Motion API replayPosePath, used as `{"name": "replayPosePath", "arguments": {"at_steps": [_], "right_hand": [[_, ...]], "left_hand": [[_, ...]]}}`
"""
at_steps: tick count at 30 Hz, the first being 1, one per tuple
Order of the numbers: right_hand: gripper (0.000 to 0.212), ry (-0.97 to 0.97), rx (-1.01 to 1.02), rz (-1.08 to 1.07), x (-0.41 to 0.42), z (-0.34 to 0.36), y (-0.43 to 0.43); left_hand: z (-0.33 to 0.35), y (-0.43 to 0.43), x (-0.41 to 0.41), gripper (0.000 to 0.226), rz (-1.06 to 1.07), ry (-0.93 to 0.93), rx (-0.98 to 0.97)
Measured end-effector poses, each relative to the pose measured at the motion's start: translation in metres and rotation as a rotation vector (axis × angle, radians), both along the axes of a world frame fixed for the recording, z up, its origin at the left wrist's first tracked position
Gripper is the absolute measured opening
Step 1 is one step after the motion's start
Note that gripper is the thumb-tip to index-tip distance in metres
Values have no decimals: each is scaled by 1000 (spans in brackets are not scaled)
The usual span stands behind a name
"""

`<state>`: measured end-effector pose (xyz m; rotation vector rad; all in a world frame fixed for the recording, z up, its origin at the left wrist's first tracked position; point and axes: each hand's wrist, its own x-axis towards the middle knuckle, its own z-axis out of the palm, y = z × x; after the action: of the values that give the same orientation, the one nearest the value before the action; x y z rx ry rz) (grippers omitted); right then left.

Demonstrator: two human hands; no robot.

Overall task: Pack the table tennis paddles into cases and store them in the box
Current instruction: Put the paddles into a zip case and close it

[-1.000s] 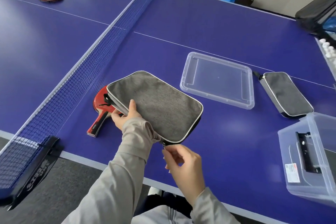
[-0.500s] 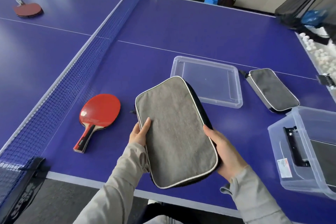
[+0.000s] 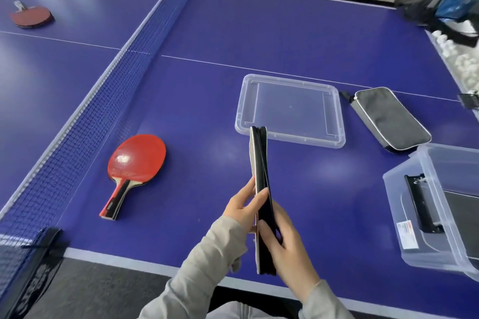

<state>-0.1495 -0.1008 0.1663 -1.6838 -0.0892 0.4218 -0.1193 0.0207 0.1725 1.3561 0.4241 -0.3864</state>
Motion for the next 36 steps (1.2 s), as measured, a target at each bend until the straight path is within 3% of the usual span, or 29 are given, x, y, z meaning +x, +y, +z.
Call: {"name": "replayPosePath", "arguments": {"at_steps": [5, 11, 13, 16, 20, 24, 30, 36], "right_hand": [[37, 16, 14, -17, 4, -4, -12], [28, 264, 160, -348, 43, -20, -77], [25, 340, 153, -392, 53, -34, -96], [20, 396, 105, -277, 60, -58, -108], [47, 344, -224, -112, 70, -88, -110], [68, 384, -541, -205, 77, -118, -110], [69, 425, -701, -287, 67, -143, -95], [64, 291, -870, -331, 64, -149, -80]], "left_hand": [[-10, 16, -5, 25, 29, -5, 46], [-43, 89, -10, 15, 411, 77, 228], [-56, 105, -18, 30, 351, 94, 232], [-82, 116, -17, 46, 332, 149, 318], [-105, 130, -6, 46, 365, 162, 346], [-124, 146, 2, 40, 372, 204, 590], [-144, 149, 19, 41, 251, 172, 792], [-162, 157, 23, 66, 62, 119, 999]]}}
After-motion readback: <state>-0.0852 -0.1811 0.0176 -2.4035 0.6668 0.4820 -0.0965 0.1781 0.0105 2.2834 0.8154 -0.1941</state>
